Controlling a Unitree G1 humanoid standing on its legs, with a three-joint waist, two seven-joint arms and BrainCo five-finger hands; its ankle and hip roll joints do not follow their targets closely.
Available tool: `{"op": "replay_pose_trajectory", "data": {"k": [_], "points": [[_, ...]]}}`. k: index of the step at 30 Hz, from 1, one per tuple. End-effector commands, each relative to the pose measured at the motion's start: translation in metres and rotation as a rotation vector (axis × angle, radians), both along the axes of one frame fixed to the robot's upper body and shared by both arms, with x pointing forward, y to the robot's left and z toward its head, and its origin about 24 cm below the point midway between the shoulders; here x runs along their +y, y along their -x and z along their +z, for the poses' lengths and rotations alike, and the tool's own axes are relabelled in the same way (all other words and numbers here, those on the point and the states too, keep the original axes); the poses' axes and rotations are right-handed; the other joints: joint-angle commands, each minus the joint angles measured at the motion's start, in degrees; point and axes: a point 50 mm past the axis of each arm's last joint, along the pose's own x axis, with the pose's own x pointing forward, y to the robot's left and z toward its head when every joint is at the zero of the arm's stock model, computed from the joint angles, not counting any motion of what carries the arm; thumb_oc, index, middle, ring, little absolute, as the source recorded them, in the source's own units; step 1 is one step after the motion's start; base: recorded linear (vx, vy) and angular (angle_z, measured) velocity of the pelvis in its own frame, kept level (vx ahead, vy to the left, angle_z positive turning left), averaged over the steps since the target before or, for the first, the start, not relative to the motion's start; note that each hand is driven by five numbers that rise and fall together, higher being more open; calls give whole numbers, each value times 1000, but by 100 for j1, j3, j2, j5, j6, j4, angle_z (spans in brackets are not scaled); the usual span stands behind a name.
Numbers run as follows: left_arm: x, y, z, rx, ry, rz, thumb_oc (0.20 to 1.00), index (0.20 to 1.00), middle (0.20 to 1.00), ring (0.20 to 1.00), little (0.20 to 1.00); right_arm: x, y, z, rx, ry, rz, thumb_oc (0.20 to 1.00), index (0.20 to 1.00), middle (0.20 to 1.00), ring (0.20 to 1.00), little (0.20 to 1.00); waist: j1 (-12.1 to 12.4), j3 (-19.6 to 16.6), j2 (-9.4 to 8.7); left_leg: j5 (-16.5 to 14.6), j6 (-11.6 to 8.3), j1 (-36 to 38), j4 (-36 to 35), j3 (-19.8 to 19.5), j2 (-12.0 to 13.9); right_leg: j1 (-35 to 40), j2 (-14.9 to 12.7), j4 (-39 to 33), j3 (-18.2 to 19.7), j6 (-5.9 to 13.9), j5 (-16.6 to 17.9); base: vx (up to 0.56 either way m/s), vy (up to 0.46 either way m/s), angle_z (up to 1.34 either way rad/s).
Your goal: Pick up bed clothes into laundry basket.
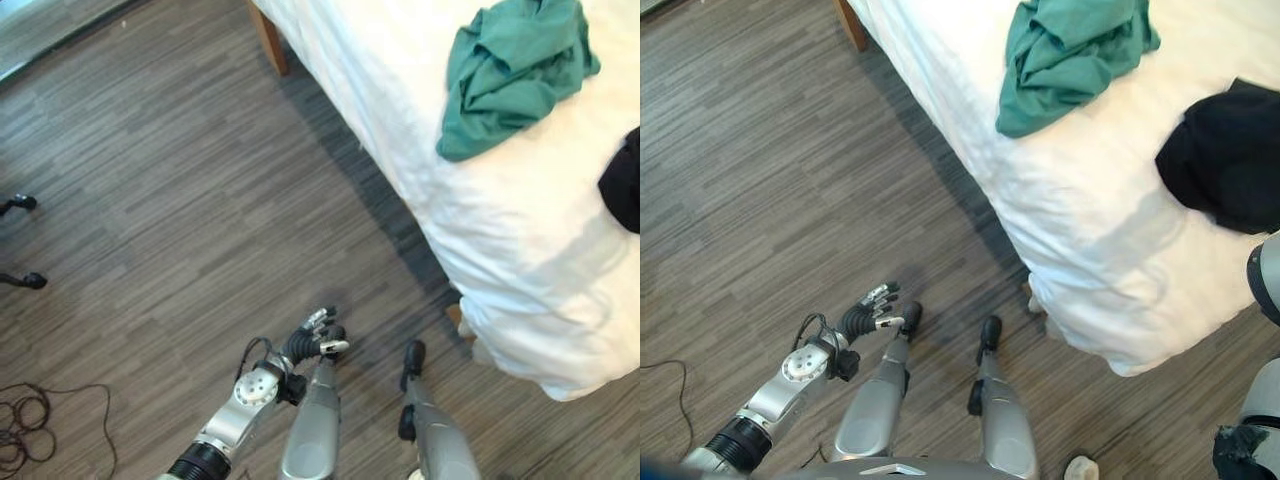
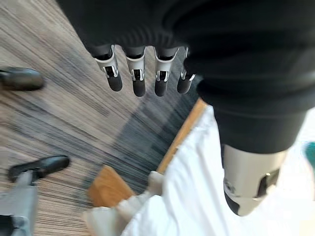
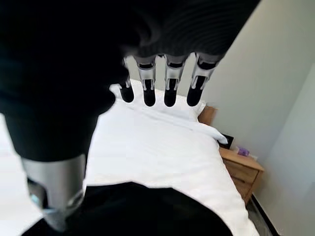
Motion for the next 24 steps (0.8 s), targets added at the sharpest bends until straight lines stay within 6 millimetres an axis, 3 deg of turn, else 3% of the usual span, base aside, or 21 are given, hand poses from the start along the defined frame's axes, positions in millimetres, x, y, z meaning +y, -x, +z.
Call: {"op": "replay_pose_trajectory", "data": {"k": [1,4,7,12,15,16,17,21,24], "points": [[-10,-9,28,-124,91,-7,1000,1000,1000,1000,1000,-12,26,35,-96,75,-72,1000,1000,1000,1000,1000,-61,508,-84,-42,179,203,-123,197,-105,-314,-125,59,425,-31,202,-46,9,-9],[-16,-9,33,-147,93,-29,1000,1000,1000,1000,1000,-16,29,30,-114,58,-67,1000,1000,1000,1000,1000,-75,634,23,5,156,-33,-131,230,-138,-557,-121,59,461,-19,258,-63,30,-9],[-25,-11,39,-180,112,-50,1000,1000,1000,1000,1000,-28,30,-4,-78,-2,-65,1000,1000,1000,1000,1000,-150,898,101,49,152,-358,-89,302,-145,-862,-62,59,510,-22,306,-17,-28,-15],[-32,-12,36,-179,91,-74,1000,1000,1000,1000,1000,-42,35,-73,43,-152,-99,1000,1000,1000,1000,1000,-303,900,122,39,164,-577,-41,362,-140,-1096,-21,59,529,-44,307,13,-11,1],[-27,-15,37,-182,68,-66,1000,1000,1000,1000,1000,-51,47,-95,58,-231,-141,1000,1000,1000,1000,1000,-381,900,93,10,180,-475,-49,398,-169,-1020,-24,59,523,-43,308,-1,14,1],[-26,-17,37,-184,64,-61,1000,1000,1000,1000,1000,-55,53,-101,67,-254,-156,561,561,561,561,561,-418,900,74,-3,182,-425,-48,419,-174,-973,-31,59,532,-45,304,0,0,0],[-24,-19,38,-185,60,-57,1000,1000,1000,1000,1000,-58,58,-101,51,-268,-166,200,200,200,200,200,-423,900,53,-20,182,-365,-43,436,-184,-923,-40,59,534,-44,305,-20,18,3],[-21,-25,44,-207,69,-44,1000,1000,1000,1000,1000,-70,76,-88,-107,-345,-189,200,200,200,200,200,-524,900,-35,-80,170,-8,-82,504,-173,-619,-81,59,535,-19,279,-30,37,4],[-15,-28,44,-199,85,-5,1000,1000,1000,1000,1000,-65,68,-75,-219,-354,-105,200,200,200,200,200,-619,868,-154,-151,171,344,-94,597,-161,-325,-91,59,585,-10,263,-22,44,-5]]}}
